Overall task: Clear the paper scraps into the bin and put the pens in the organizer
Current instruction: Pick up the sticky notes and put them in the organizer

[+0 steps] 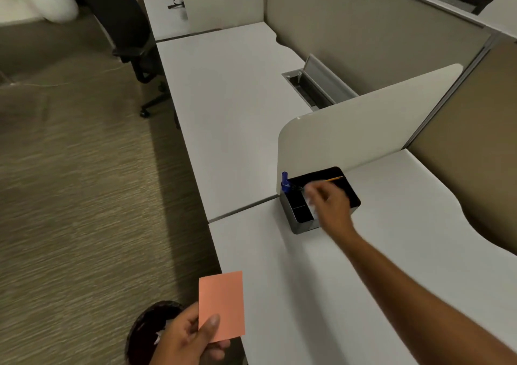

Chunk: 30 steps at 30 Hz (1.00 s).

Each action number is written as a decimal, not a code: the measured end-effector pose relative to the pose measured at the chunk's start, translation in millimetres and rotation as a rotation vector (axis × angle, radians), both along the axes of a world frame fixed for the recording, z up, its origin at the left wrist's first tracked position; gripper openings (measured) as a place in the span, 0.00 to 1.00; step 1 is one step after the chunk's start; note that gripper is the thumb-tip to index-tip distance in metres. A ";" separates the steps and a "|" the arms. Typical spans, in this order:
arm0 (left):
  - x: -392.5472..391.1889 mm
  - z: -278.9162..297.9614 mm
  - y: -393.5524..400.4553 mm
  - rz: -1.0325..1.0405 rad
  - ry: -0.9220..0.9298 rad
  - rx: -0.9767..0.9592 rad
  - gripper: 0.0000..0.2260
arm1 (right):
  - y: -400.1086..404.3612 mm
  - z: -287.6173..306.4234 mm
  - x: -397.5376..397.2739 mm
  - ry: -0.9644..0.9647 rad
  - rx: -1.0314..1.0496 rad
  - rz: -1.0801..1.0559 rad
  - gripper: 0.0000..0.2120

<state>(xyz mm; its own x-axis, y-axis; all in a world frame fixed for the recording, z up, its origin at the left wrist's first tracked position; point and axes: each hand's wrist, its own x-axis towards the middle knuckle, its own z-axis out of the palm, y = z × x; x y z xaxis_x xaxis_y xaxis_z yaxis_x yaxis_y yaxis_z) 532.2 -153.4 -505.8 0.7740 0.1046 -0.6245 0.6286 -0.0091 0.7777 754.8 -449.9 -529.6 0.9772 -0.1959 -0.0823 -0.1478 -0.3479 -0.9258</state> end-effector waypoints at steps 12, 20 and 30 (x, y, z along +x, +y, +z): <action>31.8 8.7 -43.3 -0.215 -0.068 0.025 0.13 | 29.0 29.5 -99.2 0.154 0.205 0.533 0.08; 24.7 13.8 -33.4 -0.200 -0.044 0.027 0.13 | -61.8 41.6 42.0 -0.058 0.075 0.032 0.09; 1.0 2.6 -8.9 -0.158 0.076 0.028 0.13 | -80.0 4.1 121.3 0.044 -0.092 -0.090 0.11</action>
<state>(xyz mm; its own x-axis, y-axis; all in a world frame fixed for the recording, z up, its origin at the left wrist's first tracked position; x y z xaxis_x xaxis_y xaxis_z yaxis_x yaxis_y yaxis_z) 533.2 -162.3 -503.2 0.7331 0.0041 -0.6801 0.6744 -0.1334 0.7262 876.1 -530.0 -525.5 0.9510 -0.2918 -0.1020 -0.2217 -0.4141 -0.8828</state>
